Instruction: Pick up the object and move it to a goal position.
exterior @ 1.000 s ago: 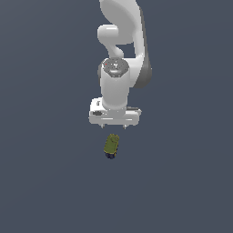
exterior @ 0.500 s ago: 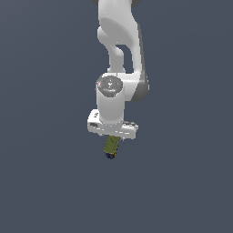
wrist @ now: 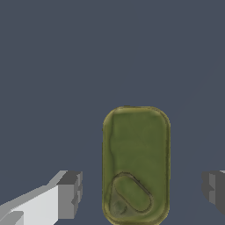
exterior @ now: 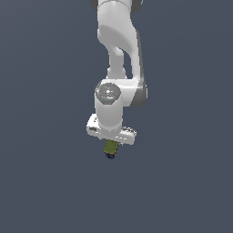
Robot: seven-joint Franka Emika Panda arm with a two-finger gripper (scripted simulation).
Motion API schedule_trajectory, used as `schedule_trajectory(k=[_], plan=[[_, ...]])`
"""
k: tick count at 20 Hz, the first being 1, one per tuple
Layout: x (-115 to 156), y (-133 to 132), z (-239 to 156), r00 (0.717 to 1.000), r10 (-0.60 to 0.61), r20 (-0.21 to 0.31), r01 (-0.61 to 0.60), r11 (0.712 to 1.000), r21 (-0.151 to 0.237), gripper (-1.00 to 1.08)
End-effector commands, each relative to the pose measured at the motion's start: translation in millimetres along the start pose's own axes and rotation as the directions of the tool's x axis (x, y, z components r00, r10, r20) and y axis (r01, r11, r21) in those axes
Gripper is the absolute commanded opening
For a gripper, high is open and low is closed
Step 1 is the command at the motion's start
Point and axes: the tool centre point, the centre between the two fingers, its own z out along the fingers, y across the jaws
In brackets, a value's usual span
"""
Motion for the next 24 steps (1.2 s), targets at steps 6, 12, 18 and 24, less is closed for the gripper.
schedule_trajectory(k=[6, 12, 18, 24], plan=[[0.0, 0.1, 18.6, 1.0, 0.002, -0.001, -0.002, 1.0, 0.0, 1.0], [-0.3, 0.0, 46.5, 1.0, 0.004, -0.001, -0.004, 1.0, 0.001, 1.0], [1.2, -0.3, 50.4, 1.0, 0.005, -0.001, -0.005, 1.0, 0.001, -1.0], [1.2, -0.3, 50.4, 1.0, 0.005, -0.001, -0.005, 1.0, 0.001, -1.0]])
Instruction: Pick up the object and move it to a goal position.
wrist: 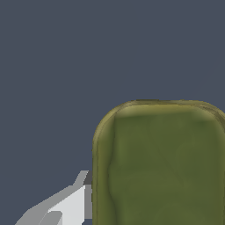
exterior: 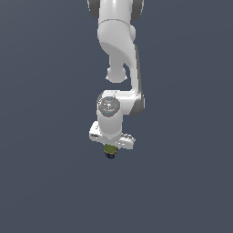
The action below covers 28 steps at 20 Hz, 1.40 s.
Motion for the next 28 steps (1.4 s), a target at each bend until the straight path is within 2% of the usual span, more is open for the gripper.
schedule_trajectory(k=[1, 7, 13, 19, 28], plan=[[0.6, 0.2, -0.1, 1.0, 0.0, -0.001, 0.0, 1.0, 0.0, -1.0], [-0.2, -1.0, -2.9, 1.0, 0.0, 0.0, 0.0, 1.0, 0.0, -1.0], [-1.8, -8.9, -27.4, 1.0, 0.0, 0.0, 0.0, 1.0, 0.0, -1.0], [-4.8, -24.5, -76.6, 1.0, 0.0, 0.0, 0.0, 1.0, 0.0, -1.0], [-10.1, -56.6, -177.3, 1.0, 0.001, -0.001, -0.001, 1.0, -0.001, -1.0]])
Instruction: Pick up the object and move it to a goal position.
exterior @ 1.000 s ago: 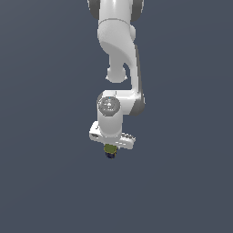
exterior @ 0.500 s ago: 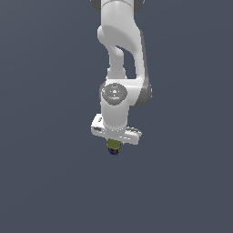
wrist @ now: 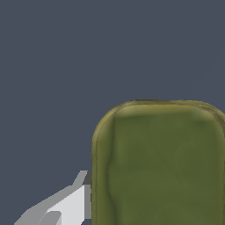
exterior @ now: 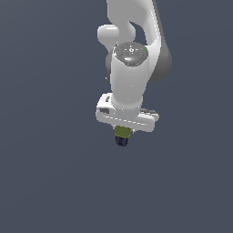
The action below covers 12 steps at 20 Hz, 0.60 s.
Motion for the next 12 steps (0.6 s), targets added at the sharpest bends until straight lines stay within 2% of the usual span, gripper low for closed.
schedule_trajectory(k=[1, 12], plan=[[-1.1, -9.3, -31.6, 1.0, 0.0, -0.004, 0.0, 1.0, 0.001, -1.0], [-5.3, -47.2, -148.1, 1.0, 0.0, -0.005, 0.0, 1.0, 0.001, -1.0]])
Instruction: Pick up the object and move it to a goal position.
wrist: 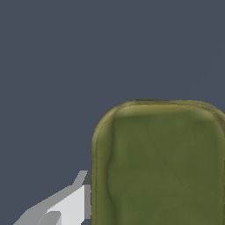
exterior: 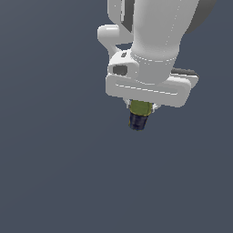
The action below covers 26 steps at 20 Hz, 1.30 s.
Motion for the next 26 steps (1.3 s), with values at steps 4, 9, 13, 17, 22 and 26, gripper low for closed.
schedule_trajectory(k=[4, 9, 13, 17, 22, 26], plan=[[-0.9, -15.4, -49.3, 1.0, 0.0, -0.003, 0.0, 1.0, 0.002, -1.0], [-0.9, -26.2, -81.0, 1.0, 0.0, -0.003, 0.0, 1.0, 0.002, -1.0], [-0.6, -32.7, -99.7, 1.0, 0.0, -0.003, 0.0, 1.0, 0.002, -1.0], [-0.2, -37.0, -111.8, 1.0, 0.0, -0.003, 0.0, 1.0, 0.002, -1.0], [0.3, -40.1, -120.5, 1.0, 0.0, -0.003, 0.0, 1.0, 0.002, -1.0], [0.6, -41.3, -123.7, 1.0, 0.0, -0.003, 0.0, 1.0, 0.002, -1.0]])
